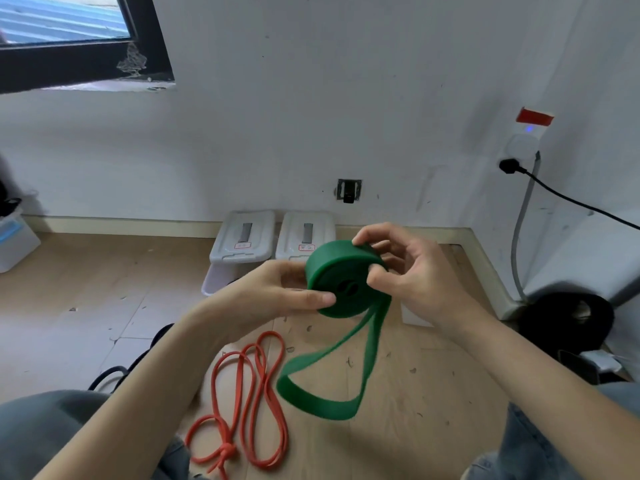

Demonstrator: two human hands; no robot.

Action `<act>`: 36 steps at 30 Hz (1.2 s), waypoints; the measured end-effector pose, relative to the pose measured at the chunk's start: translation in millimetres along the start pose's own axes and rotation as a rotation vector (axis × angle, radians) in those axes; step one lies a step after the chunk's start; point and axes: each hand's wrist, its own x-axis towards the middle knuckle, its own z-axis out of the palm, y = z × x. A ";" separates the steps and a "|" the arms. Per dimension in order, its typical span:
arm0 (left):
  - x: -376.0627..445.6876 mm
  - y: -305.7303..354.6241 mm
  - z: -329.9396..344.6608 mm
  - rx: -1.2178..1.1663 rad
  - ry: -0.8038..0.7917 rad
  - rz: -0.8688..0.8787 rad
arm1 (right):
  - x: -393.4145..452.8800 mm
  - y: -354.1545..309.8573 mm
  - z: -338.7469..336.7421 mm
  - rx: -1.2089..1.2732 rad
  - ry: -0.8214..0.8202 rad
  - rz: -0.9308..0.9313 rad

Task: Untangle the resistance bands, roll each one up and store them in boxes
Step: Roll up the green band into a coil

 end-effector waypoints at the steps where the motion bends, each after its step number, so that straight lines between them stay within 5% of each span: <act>1: 0.5 0.9 -0.1 0.035 0.027 0.029 | 0.1 -0.9 0.7 -0.035 -0.003 -0.009; 4: 2.6 -0.3 4.0 0.085 0.088 0.105 | 0.2 -0.5 0.4 -0.064 -0.036 -0.031; 8: 2.1 1.1 1.9 -0.225 0.162 0.110 | 2.7 0.0 -8.0 0.259 -0.018 0.073; 13: 6.3 -2.7 2.3 -0.318 0.177 0.095 | 5.7 1.9 -8.0 0.169 0.065 0.094; 20: 2.9 -9.8 7.1 0.171 0.105 0.123 | -0.1 2.8 -12.1 -0.260 -0.159 0.000; 25: 2.4 -8.2 5.2 -0.266 0.186 0.149 | -4.2 9.8 -1.9 0.343 0.022 0.165; 27: 6.4 -11.6 5.8 -0.443 0.239 0.141 | -3.6 14.4 2.2 0.408 0.095 0.199; 32: 12.7 -25.5 10.3 -0.504 0.281 0.047 | -2.5 20.4 3.2 0.114 -0.010 0.256; 36: 11.0 -34.8 4.3 0.000 0.176 0.002 | -3.0 22.0 -2.3 -0.263 -0.210 0.119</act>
